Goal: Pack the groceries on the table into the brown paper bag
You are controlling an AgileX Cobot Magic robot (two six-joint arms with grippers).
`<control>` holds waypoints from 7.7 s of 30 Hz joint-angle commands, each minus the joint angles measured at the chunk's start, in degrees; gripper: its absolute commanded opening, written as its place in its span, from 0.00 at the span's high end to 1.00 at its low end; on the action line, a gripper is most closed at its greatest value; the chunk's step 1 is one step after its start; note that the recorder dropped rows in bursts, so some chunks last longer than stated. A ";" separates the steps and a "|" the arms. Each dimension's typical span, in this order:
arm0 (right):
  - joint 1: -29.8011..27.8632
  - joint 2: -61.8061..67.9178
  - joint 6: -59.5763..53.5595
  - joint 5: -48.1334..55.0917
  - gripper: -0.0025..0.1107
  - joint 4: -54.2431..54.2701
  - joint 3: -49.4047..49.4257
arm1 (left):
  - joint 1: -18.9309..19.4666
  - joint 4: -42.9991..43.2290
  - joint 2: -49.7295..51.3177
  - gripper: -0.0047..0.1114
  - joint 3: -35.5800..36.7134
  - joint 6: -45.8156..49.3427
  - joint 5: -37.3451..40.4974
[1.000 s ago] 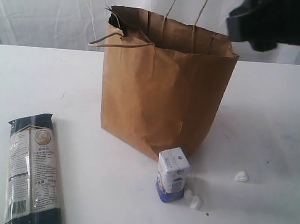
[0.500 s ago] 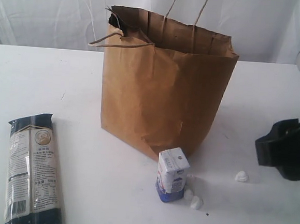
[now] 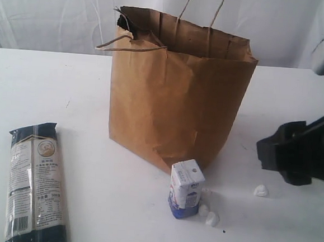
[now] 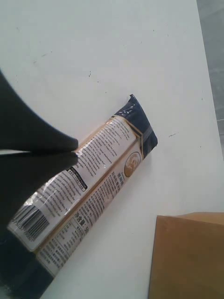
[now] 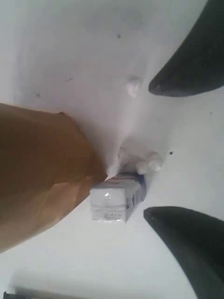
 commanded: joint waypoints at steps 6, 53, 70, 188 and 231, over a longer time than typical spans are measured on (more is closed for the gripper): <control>-0.57 11.25 -0.52 -9.54 0.43 1.63 2.07 | 0.08 -0.35 -0.25 0.96 0.23 0.18 0.00; -0.57 39.77 -9.70 -29.37 0.82 8.75 -0.23 | 0.08 -0.35 -0.25 0.96 0.23 0.18 0.00; 4.66 3.41 -10.31 -18.90 0.98 6.58 2.68 | 0.08 -0.35 -0.25 0.96 0.23 0.18 0.00; 16.52 50.62 -15.63 -25.32 0.26 11.80 -37.96 | 0.08 -0.35 -0.25 0.96 0.23 0.18 0.00; -4.07 7.18 -9.32 -3.78 0.42 -2.24 13.41 | 0.08 -0.35 -0.25 0.96 0.23 0.18 0.00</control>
